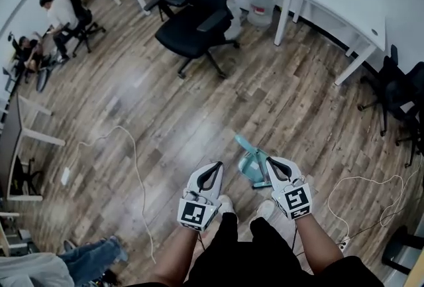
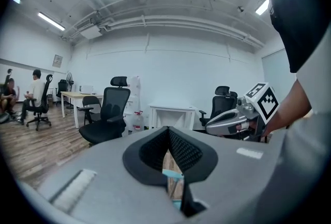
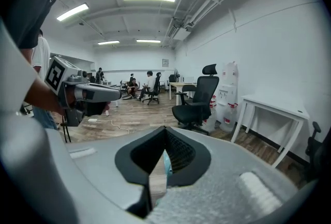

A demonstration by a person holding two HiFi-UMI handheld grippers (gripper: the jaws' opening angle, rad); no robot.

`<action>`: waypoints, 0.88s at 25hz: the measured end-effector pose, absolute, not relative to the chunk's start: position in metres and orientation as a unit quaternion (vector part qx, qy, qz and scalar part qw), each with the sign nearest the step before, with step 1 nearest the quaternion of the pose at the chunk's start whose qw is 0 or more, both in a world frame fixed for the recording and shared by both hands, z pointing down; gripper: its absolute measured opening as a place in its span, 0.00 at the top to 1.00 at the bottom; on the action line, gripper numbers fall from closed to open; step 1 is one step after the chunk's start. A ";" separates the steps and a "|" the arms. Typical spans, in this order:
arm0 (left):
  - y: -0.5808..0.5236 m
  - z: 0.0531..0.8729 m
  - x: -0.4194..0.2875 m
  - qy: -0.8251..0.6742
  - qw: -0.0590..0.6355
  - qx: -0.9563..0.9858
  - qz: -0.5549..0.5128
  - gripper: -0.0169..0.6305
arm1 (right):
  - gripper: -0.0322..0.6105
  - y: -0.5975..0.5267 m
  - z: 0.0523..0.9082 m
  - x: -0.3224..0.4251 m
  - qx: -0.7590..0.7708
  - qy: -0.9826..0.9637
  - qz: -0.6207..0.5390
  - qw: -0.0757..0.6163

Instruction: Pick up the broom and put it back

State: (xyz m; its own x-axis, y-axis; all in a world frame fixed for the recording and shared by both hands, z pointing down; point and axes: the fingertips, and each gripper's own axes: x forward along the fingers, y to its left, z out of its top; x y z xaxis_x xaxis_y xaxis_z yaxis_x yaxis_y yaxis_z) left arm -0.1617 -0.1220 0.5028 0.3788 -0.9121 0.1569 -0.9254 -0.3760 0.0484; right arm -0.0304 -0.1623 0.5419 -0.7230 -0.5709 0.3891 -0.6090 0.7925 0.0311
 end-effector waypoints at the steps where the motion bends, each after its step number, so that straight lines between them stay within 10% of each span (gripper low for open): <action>1: -0.121 0.510 -0.161 -0.558 0.071 0.825 0.053 0.95 | 0.95 -0.161 0.552 -0.031 0.314 -0.927 0.054 0.200; 22: -0.127 0.623 -0.154 -0.570 0.156 0.802 0.087 0.94 | 0.77 -0.170 0.727 -0.026 0.292 -0.895 0.115 0.317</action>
State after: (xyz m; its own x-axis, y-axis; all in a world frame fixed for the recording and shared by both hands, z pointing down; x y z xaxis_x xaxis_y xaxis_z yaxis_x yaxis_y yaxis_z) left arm -0.1537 -0.1273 0.6226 0.3344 -0.8872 0.3178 -0.9416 -0.3010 0.1507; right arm -0.0264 -0.1701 0.7265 -0.6289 -0.4494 0.6345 -0.5955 0.8031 -0.0214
